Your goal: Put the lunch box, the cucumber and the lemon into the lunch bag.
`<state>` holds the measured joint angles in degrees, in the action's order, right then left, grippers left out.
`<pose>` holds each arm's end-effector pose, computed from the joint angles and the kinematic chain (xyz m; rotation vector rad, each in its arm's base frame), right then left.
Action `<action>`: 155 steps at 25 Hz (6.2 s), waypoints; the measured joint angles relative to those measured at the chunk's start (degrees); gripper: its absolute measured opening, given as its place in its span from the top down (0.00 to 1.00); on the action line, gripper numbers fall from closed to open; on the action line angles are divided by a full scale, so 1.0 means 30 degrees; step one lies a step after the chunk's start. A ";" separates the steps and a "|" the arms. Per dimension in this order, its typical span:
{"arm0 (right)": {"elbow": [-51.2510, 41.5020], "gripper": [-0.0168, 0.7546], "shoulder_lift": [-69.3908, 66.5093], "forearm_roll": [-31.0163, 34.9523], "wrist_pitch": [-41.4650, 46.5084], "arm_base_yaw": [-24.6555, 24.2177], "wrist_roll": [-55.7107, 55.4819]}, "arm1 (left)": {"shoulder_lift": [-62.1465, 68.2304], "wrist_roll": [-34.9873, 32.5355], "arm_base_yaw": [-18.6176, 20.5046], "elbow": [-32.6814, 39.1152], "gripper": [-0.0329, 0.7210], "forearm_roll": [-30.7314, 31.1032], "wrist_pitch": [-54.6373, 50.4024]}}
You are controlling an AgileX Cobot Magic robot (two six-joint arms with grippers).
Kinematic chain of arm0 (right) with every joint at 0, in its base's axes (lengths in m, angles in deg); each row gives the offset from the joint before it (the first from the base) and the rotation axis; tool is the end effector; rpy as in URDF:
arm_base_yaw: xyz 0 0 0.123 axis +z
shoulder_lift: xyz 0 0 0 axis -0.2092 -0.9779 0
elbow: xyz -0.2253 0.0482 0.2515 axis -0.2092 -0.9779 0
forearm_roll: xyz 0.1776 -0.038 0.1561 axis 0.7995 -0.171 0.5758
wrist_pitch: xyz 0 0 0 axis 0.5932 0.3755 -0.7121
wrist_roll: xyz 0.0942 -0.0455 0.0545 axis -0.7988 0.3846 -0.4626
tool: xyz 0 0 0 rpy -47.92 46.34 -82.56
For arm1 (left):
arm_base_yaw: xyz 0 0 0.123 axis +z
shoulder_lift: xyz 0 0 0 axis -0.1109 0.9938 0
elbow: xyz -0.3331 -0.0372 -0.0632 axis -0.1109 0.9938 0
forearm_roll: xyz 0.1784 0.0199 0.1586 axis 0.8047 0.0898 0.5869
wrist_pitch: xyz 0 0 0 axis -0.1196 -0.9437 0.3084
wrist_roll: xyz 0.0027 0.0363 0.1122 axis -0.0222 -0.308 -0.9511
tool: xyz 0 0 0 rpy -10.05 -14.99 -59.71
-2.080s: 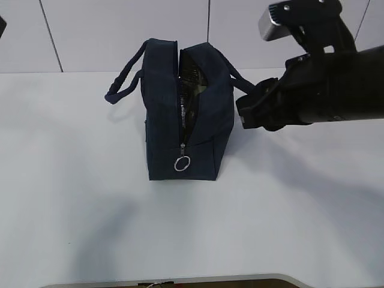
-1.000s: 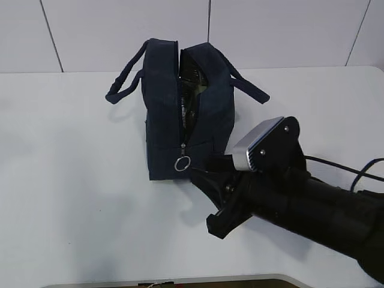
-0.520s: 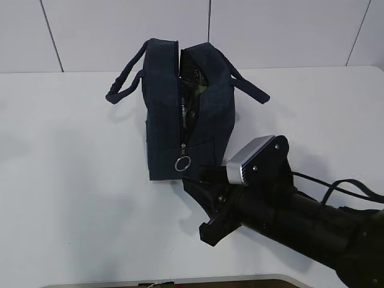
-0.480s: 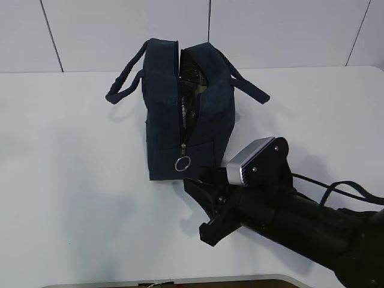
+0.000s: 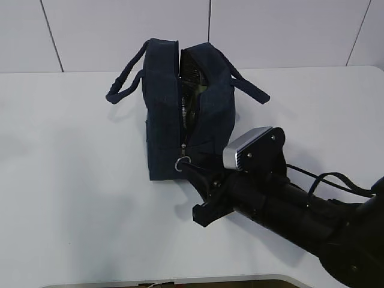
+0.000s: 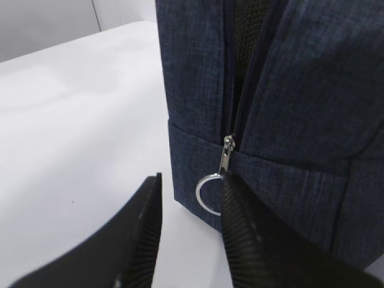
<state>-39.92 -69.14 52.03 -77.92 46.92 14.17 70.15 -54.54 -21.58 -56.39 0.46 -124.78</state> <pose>0.2834 0.2165 0.1845 -0.6243 1.6665 0.5615 0.0970 -0.0698 0.4456 0.3520 2.4082 -0.6114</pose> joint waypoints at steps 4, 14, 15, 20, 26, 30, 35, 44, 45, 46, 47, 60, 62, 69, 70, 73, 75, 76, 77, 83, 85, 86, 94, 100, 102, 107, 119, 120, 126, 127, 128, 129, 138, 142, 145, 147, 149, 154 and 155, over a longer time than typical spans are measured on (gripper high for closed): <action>0.0668 0.62 0.0000 0.0000 0.1278 0.0000 0.0000 | 0.0000 0.0191 0.0000 0.0000 0.63 0.0000 0.0000; 0.1417 0.61 -0.0484 0.0008 0.3291 0.0000 0.0000 | 0.0000 0.0191 0.0000 0.0000 0.63 0.0000 0.0000; 0.1446 0.61 -0.0767 0.0008 0.3203 0.0000 0.0000 | 0.0000 0.0191 0.0000 0.0000 0.63 0.0000 0.0000; 0.1987 0.61 -0.1677 0.0008 0.2683 0.0000 0.0000 | 0.0000 0.0191 0.0000 0.0000 0.63 0.0000 0.0000; 0.3100 0.61 -0.2581 0.0082 0.2863 0.0000 0.0000 | 0.0000 0.0191 0.0000 0.0000 0.63 0.0000 0.0000; 0.3474 0.61 -0.2976 0.0726 0.3370 0.0028 0.0000 | 0.0000 0.0191 0.0000 0.0000 0.63 0.0000 0.0000; 0.3508 0.61 -0.2976 0.2696 0.3457 0.0028 0.0000 | 0.0000 0.0191 0.0000 0.0000 0.63 0.0000 0.0000; 0.3508 0.61 -0.2976 0.2514 0.3074 0.0028 0.0000 | 0.0000 0.0191 0.0000 0.0000 0.63 0.0000 0.0000; 0.3508 0.61 -0.2976 0.2343 0.2953 0.0028 0.0000 | 0.0000 0.0191 0.0000 0.0000 0.63 0.0000 0.0000; 0.3508 0.61 -0.2976 0.2078 0.2741 0.0028 0.0000 | 0.0000 0.0191 0.0000 0.0000 0.63 0.0000 0.0000; 0.3508 0.61 -0.2976 0.1737 0.2534 0.0028 -0.0027 | 0.0000 0.0191 0.0000 0.0000 0.63 0.0000 0.0000; 0.3023 0.61 -0.2976 0.0735 0.1796 0.0028 -0.2109 | 0.0000 0.0191 0.0000 0.0000 0.63 0.0000 0.0000; 0.2979 0.61 -0.2976 0.0736 0.1766 0.0028 -0.2328 | 0.0000 0.0191 0.0000 0.0000 0.63 -0.0035 0.0000; 0.2947 0.53 -0.2976 0.1179 0.1840 0.0028 -0.2450 | 0.0000 0.0191 0.0000 0.0000 0.63 -0.0186 0.0000; 0.2947 0.51 -0.2976 0.1179 0.1840 0.0028 -0.2450 | 0.0000 0.0191 0.0000 0.0000 0.63 -0.0235 0.0000; 0.2947 0.50 -0.2976 0.1193 0.1756 0.0028 -0.2450 | 0.0000 0.0191 0.0000 0.0000 0.63 -0.0393 0.0000; 0.2947 0.50 -0.2976 0.1193 0.1545 0.0028 -0.2450 | 0.0000 0.0191 0.0000 0.0000 0.63 -0.0502 0.0000; 0.2947 0.50 -0.2976 0.1223 0.1439 0.0028 -0.2450 | 0.0000 0.0191 0.0000 0.0000 0.63 -0.0573 0.0000; 0.2947 0.49 -0.2976 0.1223 0.1396 0.0028 -0.2450 | 0.0000 0.0191 0.0000 0.0000 0.63 -0.0618 0.0000; 0.2947 0.49 -0.2976 0.0928 0.0690 0.0028 -0.2450 | 0.0000 0.0191 0.0000 0.0000 0.63 -0.0701 0.0000; 0.2947 0.49 -0.2976 0.0620 0.0582 0.0028 -0.2450 | 0.0000 0.0191 0.0000 0.0000 0.63 -0.0733 0.0000; 0.2947 0.49 -0.2976 0.0326 0.0582 0.0028 -0.2450 | 0.0000 0.0191 0.0000 0.0000 0.63 -0.0733 0.0000; 0.2947 0.49 -0.2976 -0.1418 0.0448 0.0028 -0.2450 | 0.0000 0.0191 0.0000 0.0000 0.63 -0.0769 0.0000; 0.2947 0.49 -0.2976 0.0254 0.0417 0.0028 -0.2450 | 0.0000 0.0191 0.0000 0.0000 0.63 -0.0769 0.0000; 0.2947 0.49 -0.2976 -0.0238 0.0453 0.0028 -0.2450 | 0.0000 0.0191 0.0000 0.0000 0.63 -0.0769 0.0000; 0.2947 0.49 -0.2976 0.0202 0.0712 0.0028 -0.2139 | 0.0000 0.0191 0.0000 0.0000 0.63 -0.0769 0.0000; 0.0711 0.49 -0.2976 0.1855 -0.0253 0.0028 -0.2032 | 0.0000 0.0191 0.0000 0.0000 0.63 -0.0793 0.0000; 0.0641 0.49 -0.2976 0.1855 -0.0299 0.0028 -0.2000 | 0.0000 0.0191 0.0000 0.0000 0.63 -0.0793 0.0000; 0.0688 0.49 -0.2976 0.1711 -0.0376 0.0028 -0.2000 | 0.0000 0.0191 0.0000 0.0000 0.63 -0.0793 0.0000; 0.0838 0.49 -0.2976 0.1711 -0.0408 0.0028 -0.2000 | 0.0000 0.0191 0.0000 0.0000 0.63 -0.0793 0.0000; 0.0988 0.49 -0.2976 0.1711 -0.0408 0.0028 -0.2000 | 0.0000 0.0191 0.0000 0.0000 0.63 -0.0810 0.0000; 0.1086 0.49 -0.2976 0.1711 -0.0408 0.0028 -0.2000 | 0.0000 0.0191 0.0000 0.0000 0.63 -0.0810 0.0000; 0.2276 0.49 -0.2976 0.1711 -0.0380 0.0028 -0.1763 | 0.0000 0.0191 0.0000 0.0000 0.63 -0.0839 0.0000; 0.2600 0.49 -0.2976 0.1676 -0.0203 0.0028 -0.1669 | 0.0000 0.0191 0.0000 0.0000 0.63 -0.0839 0.0000; 0.2945 0.49 -0.2976 0.1633 0.0294 0.0028 -0.1669 | 0.0000 0.0191 0.0000 0.0000 0.63 -0.0839 0.0000; 0.3064 0.49 -0.2976 0.1121 0.0583 0.0028 -0.1669 | 0.0000 0.0191 0.0000 0.0000 0.63 -0.0839 0.0000; 0.3213 0.49 -0.2976 0.0317 0.0712 0.0028 -0.1669 | 0.0000 0.0191 0.0000 0.0000 0.63 -0.0839 0.0000; 0.3381 0.49 -0.2976 -0.0701 0.0742 0.0028 -0.1669 | 0.0000 0.0191 0.0000 0.0000 0.63 -0.0852 0.0000; 0.3381 0.49 -0.2976 -0.0603 0.0753 0.0028 -0.1669 | 0.0000 0.0191 0.0000 0.0000 0.63 -0.0852 0.0000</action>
<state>-29.77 -78.07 50.23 -75.67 47.00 9.16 70.15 -53.97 -21.58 -56.39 -2.10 -124.78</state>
